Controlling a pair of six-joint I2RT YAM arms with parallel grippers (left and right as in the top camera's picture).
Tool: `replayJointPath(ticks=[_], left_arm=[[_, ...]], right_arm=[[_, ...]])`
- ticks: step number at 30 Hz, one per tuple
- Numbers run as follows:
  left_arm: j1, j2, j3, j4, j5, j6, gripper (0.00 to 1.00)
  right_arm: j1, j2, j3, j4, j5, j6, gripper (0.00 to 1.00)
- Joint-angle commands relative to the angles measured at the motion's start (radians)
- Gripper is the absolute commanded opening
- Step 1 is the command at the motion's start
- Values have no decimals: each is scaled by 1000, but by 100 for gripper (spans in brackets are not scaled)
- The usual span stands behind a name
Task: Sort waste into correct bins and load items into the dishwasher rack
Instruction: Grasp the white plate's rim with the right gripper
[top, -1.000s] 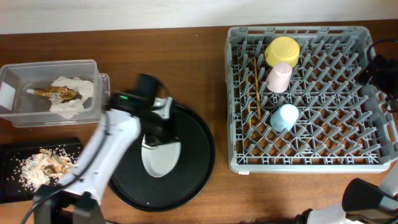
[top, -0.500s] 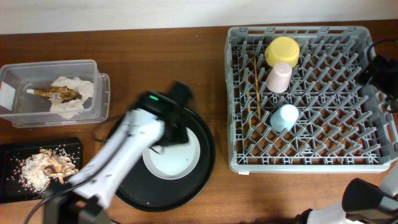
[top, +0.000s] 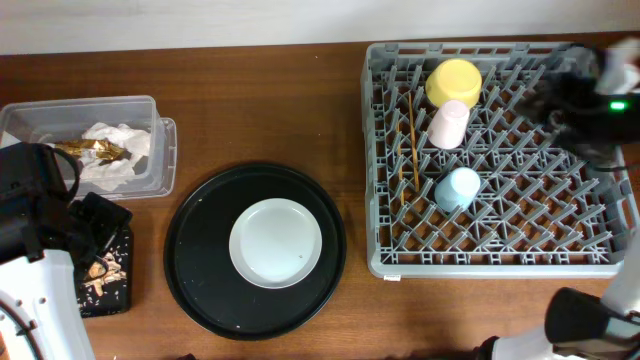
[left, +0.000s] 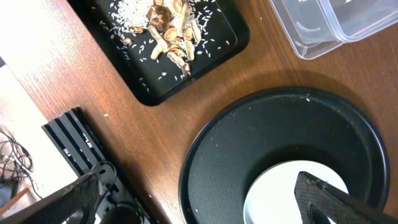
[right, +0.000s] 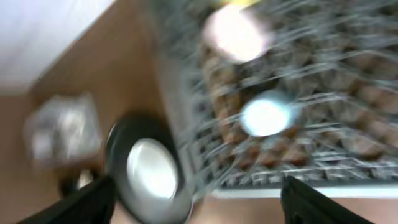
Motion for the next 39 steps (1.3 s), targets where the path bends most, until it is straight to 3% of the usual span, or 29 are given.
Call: replayJointPath(ticks=[1,2,3,4,7,8,10,11,15,24,28,32,36,39], left_arm=[[7,-3,11,1,0,-5,99],[7,-3,11,1,0,-5,99],[7,-3,11,1,0,-5,99],[7,-3,11,1,0,-5,99],[7,-3,11,1,0,-5,99],[7,-3,11,1,0,-5,99],[7,-3,11,1,0,-5,99],[7,-3,11,1,0,-5,99],[7,-3,11,1,0,-5,99],[7,-3,11,1,0,-5,99],[7,-3,11,1,0,-5,99],[7,-3,11,1,0,-5,99],[7,-3,11,1,0,-5,99],[7,-3,11,1,0,-5,99]], right_arm=[[380,16,-22,-3,41,-119,85],[487,32,-22,19,138,-118,98],[563,47,-22,37,205,-105,98],[733,112,-23,80,355,1,98],[909,259,-29,147,425,55,99],[952,330,-29,175,425,56,98],[1004,467,-29,212,425,92,82],[1012,512,-29,219,425,100,76],[1016,682,-31,224,401,98,70],[1017,739,-119,375,375,100,40],[1017,735,-132,383,375,132,4],[985,709,-10,280,376,159,4],[870,626,327,95,399,152,4],[724,607,603,6,520,206,4]])
